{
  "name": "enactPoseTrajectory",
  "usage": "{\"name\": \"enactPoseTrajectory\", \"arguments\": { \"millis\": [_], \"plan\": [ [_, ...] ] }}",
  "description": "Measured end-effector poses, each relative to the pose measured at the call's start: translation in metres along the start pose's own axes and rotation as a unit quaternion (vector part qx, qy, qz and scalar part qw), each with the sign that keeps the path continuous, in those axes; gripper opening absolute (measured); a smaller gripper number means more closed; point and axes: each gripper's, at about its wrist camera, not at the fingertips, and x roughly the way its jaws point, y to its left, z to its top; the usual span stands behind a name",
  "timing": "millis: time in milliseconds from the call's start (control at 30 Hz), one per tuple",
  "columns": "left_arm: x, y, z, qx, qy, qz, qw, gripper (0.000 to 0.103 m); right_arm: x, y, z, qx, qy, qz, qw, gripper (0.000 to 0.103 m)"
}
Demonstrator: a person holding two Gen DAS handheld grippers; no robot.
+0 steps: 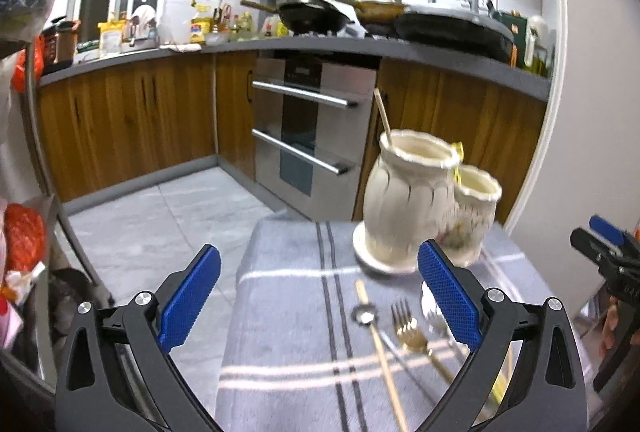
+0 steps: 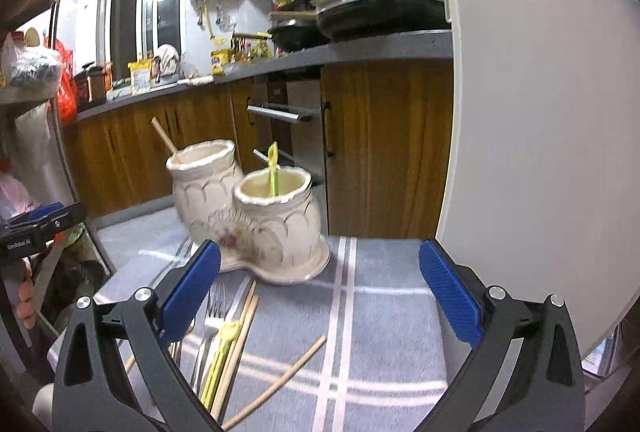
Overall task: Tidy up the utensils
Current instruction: 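Withdraw both open tools back toward the utensils on the cloth, then grasp the silver spoon by its handle with the right tool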
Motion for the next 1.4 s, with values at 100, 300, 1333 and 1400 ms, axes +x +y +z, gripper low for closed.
{"name": "enactPoseTrajectory", "arguments": {
  "millis": [100,300,1333,1400],
  "plan": [
    [0.003,-0.005,-0.012,0.019,0.019,-0.001,0.9996,0.098,0.002,0.004,-0.009,0.000,0.018,0.007,1.000,0.098],
    [0.010,-0.014,-0.037,0.052,0.067,-0.022,0.9961,0.098,0.010,0.019,-0.029,-0.020,0.062,0.036,0.997,0.098],
    [0.011,0.038,-0.055,0.014,0.109,-0.041,0.9930,0.098,0.090,0.147,-0.068,-0.142,0.257,0.156,0.943,0.020],
    [0.011,0.039,-0.056,0.013,0.109,-0.042,0.9931,0.098,0.095,0.150,-0.067,-0.140,0.262,0.158,0.942,0.020]
  ]
}}
